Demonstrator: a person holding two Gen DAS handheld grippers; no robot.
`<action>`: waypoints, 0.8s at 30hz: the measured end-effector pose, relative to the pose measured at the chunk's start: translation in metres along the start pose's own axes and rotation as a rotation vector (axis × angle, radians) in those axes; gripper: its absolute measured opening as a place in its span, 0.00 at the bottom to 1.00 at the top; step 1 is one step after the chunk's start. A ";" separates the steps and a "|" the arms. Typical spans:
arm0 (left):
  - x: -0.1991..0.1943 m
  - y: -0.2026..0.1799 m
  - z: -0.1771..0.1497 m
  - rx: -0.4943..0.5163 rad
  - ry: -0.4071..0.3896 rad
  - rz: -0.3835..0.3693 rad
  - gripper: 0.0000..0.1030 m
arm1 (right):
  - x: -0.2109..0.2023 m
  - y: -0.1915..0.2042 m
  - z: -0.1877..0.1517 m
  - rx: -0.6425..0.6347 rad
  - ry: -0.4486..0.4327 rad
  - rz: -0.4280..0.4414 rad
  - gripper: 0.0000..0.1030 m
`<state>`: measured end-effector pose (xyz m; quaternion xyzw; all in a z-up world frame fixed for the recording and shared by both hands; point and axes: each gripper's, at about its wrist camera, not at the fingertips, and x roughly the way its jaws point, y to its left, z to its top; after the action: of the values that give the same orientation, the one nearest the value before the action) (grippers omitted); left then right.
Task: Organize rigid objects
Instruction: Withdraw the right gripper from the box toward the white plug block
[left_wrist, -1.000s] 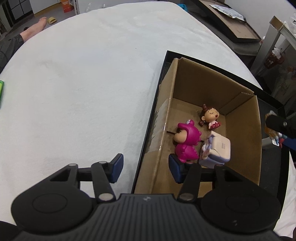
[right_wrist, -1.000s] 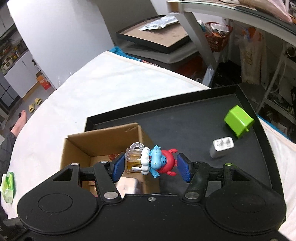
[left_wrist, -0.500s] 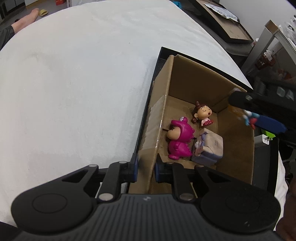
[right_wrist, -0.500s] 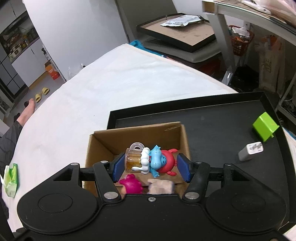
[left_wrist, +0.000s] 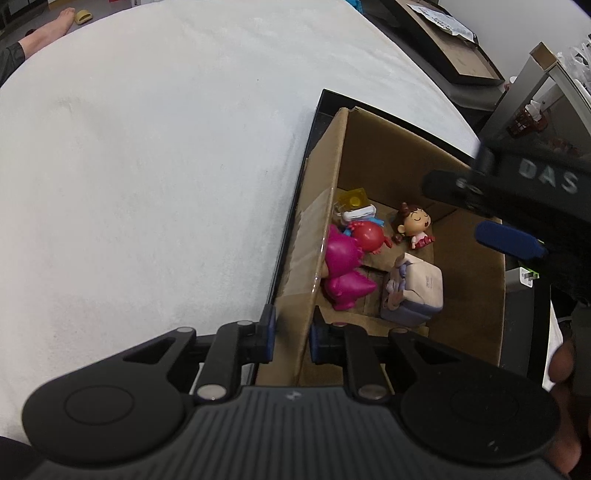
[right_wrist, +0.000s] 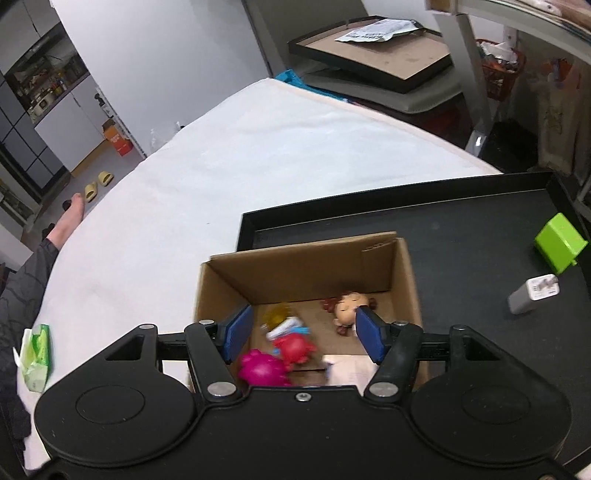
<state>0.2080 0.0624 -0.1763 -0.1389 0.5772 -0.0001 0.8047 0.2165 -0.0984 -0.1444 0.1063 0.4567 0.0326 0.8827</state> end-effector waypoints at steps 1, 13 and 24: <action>0.001 0.001 0.001 -0.005 0.001 -0.001 0.16 | -0.002 -0.003 0.000 0.004 -0.004 -0.006 0.61; -0.003 -0.008 0.001 0.013 -0.013 0.027 0.17 | -0.026 -0.034 0.000 0.035 -0.054 -0.039 0.66; -0.012 -0.018 -0.003 0.011 -0.020 0.087 0.20 | -0.040 -0.063 -0.006 0.078 -0.073 -0.023 0.68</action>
<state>0.2041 0.0465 -0.1625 -0.1094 0.5746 0.0332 0.8104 0.1862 -0.1655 -0.1298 0.1364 0.4262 0.0009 0.8943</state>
